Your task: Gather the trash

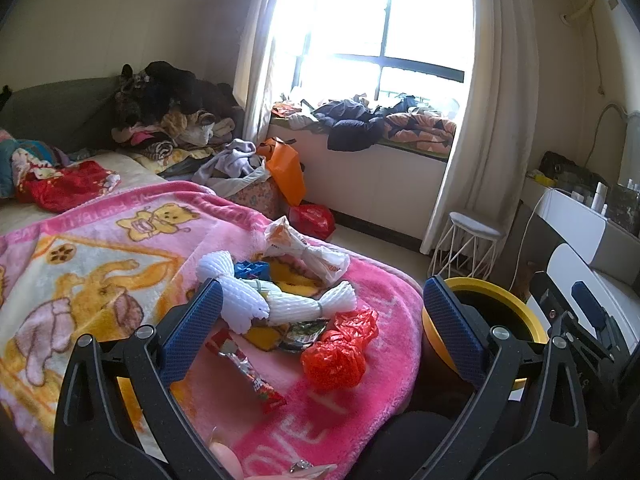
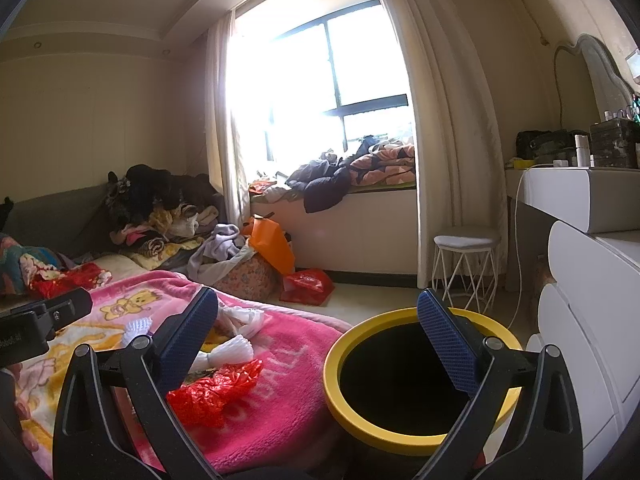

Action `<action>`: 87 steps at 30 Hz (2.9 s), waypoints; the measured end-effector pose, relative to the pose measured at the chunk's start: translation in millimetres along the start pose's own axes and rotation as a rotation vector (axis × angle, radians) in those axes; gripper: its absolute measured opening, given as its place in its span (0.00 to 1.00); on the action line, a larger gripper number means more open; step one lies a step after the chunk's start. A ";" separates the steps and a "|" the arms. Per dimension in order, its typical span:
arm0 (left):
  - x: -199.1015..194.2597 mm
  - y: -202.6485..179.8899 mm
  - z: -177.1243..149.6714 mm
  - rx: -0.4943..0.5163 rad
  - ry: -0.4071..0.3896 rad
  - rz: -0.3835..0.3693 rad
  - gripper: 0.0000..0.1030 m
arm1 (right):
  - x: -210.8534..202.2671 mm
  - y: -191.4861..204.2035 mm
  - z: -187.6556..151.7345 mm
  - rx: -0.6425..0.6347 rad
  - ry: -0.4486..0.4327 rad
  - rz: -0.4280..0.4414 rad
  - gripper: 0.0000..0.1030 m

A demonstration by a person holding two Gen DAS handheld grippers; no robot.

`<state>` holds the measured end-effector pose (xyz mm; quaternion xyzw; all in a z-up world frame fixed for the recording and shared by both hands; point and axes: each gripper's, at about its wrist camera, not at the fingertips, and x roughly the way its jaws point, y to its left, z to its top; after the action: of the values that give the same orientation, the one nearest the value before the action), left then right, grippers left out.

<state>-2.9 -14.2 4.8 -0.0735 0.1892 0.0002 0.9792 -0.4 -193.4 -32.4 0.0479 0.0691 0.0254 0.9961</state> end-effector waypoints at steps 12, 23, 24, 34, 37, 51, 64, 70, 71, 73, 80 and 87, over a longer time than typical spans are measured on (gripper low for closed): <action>11.0 7.2 -5.7 -0.017 0.047 0.002 0.90 | 5.5 0.0 -2.2 -0.003 0.017 0.035 0.94; 28.5 35.4 4.1 -0.070 0.058 0.085 0.90 | 22.5 24.1 -0.3 -0.041 0.063 0.166 0.94; 29.4 39.5 4.7 -0.080 0.059 0.091 0.90 | 25.4 28.0 0.8 -0.047 0.068 0.179 0.94; 40.3 83.8 11.3 -0.169 0.071 0.152 0.90 | 54.1 70.4 6.4 -0.078 0.117 0.269 0.94; 45.8 100.6 11.8 -0.206 0.069 0.171 0.90 | 68.0 80.8 4.5 -0.094 0.146 0.285 0.94; 101.5 117.6 4.3 -0.239 0.171 0.160 0.90 | 177.8 87.5 -45.2 -0.067 0.528 0.201 0.94; 142.2 112.5 -20.5 -0.286 0.299 0.147 0.75 | 220.0 82.2 -74.9 -0.006 0.793 0.214 0.69; 145.2 118.6 -29.4 -0.330 0.364 0.097 0.40 | 226.5 75.1 -88.3 0.082 0.899 0.285 0.21; 145.1 118.5 -29.8 -0.332 0.367 0.090 0.33 | 224.2 74.2 -88.4 0.087 0.901 0.286 0.14; 143.0 118.1 -31.1 -0.340 0.371 0.074 0.25 | 219.0 70.2 -86.4 0.103 0.893 0.299 0.10; 125.5 117.8 -28.8 -0.339 0.323 0.045 0.19 | 195.3 56.0 -72.3 0.108 0.807 0.323 0.06; 103.1 106.0 -6.8 -0.278 0.235 0.022 0.19 | 172.0 51.1 -51.0 0.091 0.718 0.357 0.06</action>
<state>87.4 86.8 -54.9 -0.2058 0.3010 0.0285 0.9307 160.4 -128.1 -100.9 0.0910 0.4045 0.2098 0.8855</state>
